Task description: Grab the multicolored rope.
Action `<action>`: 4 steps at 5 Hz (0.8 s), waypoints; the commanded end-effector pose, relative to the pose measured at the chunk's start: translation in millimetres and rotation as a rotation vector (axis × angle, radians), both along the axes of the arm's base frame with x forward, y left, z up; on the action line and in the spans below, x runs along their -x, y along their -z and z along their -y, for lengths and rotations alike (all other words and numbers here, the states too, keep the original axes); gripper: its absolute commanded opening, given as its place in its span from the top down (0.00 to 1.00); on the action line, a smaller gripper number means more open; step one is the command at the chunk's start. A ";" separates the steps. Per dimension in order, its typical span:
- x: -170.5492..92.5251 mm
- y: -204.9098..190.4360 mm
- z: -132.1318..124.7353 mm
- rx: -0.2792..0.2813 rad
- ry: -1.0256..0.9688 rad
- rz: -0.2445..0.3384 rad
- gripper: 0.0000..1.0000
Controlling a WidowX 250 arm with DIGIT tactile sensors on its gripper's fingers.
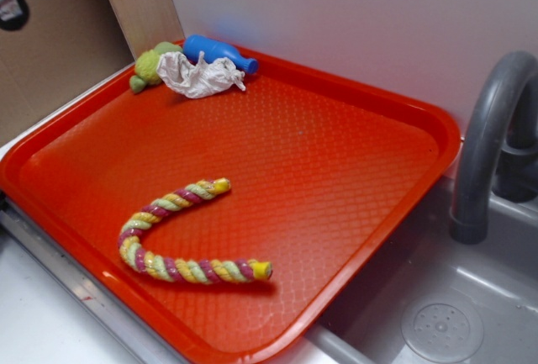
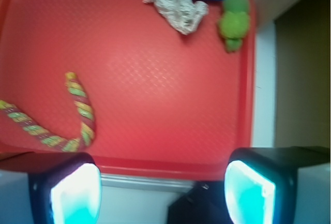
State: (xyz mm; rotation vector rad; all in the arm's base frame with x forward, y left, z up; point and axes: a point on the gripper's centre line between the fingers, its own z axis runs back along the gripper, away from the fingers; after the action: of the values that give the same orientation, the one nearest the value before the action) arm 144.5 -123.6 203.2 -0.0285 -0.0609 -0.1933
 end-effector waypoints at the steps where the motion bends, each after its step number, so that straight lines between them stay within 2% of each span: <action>1: -12.7 50.0 36.9 0.033 0.019 -0.072 0.00; 2: -27.1 85.1 50.0 0.039 0.058 -0.146 0.00; 3: -27.0 107.2 77.6 0.089 0.166 -0.183 0.00; 4: -22.0 127.5 89.0 0.045 0.210 -0.221 0.00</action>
State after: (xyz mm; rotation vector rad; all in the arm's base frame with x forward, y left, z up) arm 169.1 -204.0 63.3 -0.0738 0.2020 -0.3778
